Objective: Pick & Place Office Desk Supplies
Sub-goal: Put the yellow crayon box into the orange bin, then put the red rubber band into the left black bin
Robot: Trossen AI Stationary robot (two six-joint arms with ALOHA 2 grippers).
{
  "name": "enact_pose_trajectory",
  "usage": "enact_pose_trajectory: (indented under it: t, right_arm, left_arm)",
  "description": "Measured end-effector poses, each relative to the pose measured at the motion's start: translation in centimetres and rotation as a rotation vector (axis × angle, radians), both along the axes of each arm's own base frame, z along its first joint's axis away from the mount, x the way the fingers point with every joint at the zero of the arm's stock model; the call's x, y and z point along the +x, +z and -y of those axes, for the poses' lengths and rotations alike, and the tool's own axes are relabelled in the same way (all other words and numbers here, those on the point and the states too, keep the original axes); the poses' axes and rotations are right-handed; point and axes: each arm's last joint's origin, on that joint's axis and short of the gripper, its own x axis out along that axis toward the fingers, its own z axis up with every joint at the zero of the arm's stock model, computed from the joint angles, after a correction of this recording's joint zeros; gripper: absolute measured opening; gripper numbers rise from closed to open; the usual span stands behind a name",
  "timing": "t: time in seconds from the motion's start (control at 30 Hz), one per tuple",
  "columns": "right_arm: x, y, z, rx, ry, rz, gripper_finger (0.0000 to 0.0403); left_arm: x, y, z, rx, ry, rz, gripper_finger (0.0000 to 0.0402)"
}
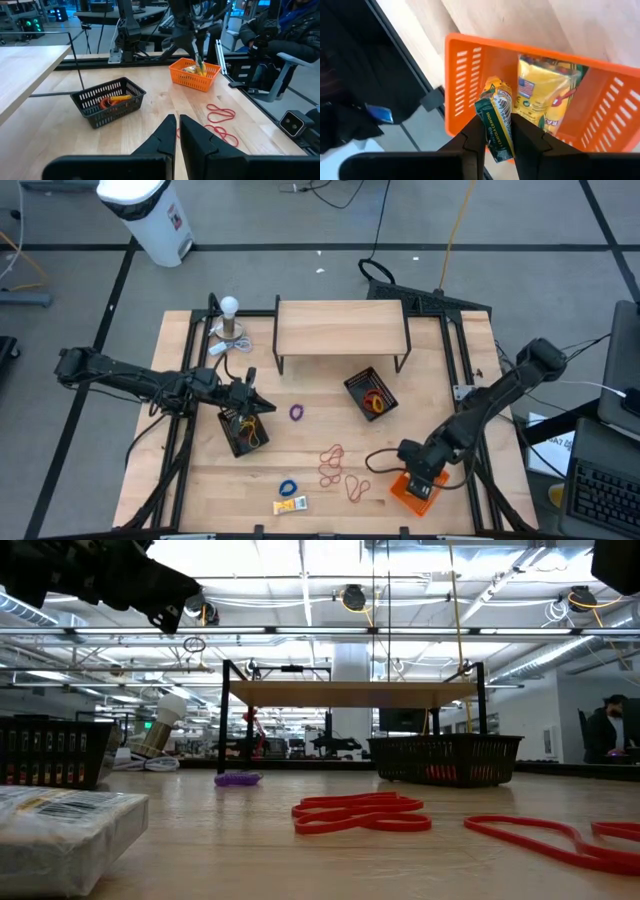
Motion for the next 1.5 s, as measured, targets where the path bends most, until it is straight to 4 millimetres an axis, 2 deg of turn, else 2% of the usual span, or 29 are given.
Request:
enact_pose_trajectory:
  t: [0.23,0.57,0.7,0.9,1.1,1.23,1.37,1.5]
  right_arm:
    - [0.7,-0.1,-0.3,0.019,0.086,0.079,0.0074]
    - [1.3,0.0,0.8,0.012,0.099,0.105,0.0180]
    - [1.1,0.9,1.7,0.016,0.135,0.140,0.0193]
    - [0.0,4.0,3.6,-0.018,0.136,0.358,0.0161]
    - [-2.2,7.7,6.1,-0.304,0.191,0.748,0.0117]
    - [-3.7,9.5,7.7,-0.531,0.212,0.995,0.0068]
    - [-4.8,9.5,9.1,-0.628,0.187,1.251,0.0011]
    - [-6.3,7.7,11.1,-0.650,0.066,1.379,0.0014]
  left_arm:
    - [0.0,0.0,0.0,-0.002,0.000,-0.001,0.0026]
    - [0.0,0.0,0.0,-0.021,0.002,-0.004,0.0026]
    - [0.0,0.0,0.0,-0.020,0.002,-0.004,0.0026]
    - [0.0,0.0,0.0,-0.017,0.002,-0.003,0.0026]
    - [0.0,0.0,0.0,-0.010,0.001,-0.001,0.0026]
    - [0.0,0.0,0.0,-0.009,0.001,-0.001,0.0026]
    - [0.0,0.0,0.0,0.000,0.001,-0.001,0.0026]
    - [-0.2,0.3,-0.2,0.008,0.048,0.015,0.0026]
